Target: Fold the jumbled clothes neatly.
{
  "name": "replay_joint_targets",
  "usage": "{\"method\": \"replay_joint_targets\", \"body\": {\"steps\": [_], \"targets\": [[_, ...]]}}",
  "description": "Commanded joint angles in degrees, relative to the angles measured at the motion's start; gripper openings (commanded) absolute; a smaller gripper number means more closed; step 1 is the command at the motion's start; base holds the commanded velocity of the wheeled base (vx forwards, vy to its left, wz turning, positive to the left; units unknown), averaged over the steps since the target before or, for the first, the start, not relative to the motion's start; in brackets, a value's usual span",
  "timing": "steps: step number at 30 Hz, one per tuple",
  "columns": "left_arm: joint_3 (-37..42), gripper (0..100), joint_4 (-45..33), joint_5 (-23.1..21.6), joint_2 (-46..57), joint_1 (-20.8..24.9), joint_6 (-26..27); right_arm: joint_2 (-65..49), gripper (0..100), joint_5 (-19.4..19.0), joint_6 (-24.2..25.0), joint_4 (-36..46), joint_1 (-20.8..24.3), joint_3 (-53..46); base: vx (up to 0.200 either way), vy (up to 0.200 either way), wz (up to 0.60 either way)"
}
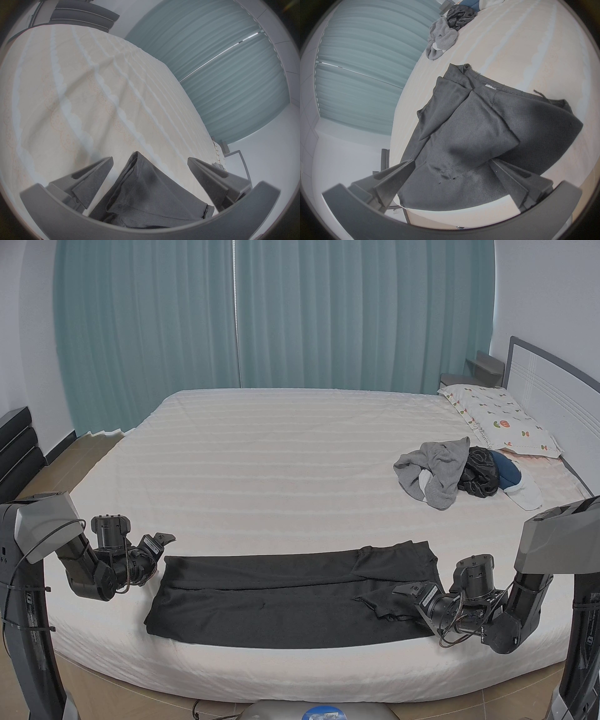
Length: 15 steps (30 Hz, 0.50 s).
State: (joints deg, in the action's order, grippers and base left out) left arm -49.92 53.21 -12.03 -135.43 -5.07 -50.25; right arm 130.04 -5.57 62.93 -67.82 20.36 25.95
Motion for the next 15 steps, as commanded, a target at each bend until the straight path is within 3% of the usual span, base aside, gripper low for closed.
{"method": "replay_joint_targets", "body": {"steps": [1,15], "targets": [[0.00,100,0.05,-0.01,-0.10,-0.03,-0.02,0.57,0,0.03,0.00,-0.04,0.12,0.15,0.000,0.000,0.00],[0.26,100,0.05,-0.01,-0.10,-0.03,0.06,-1.98,0,2.06,-0.09,0.49,0.21,-0.90,0.000,0.000,0.00]]}}
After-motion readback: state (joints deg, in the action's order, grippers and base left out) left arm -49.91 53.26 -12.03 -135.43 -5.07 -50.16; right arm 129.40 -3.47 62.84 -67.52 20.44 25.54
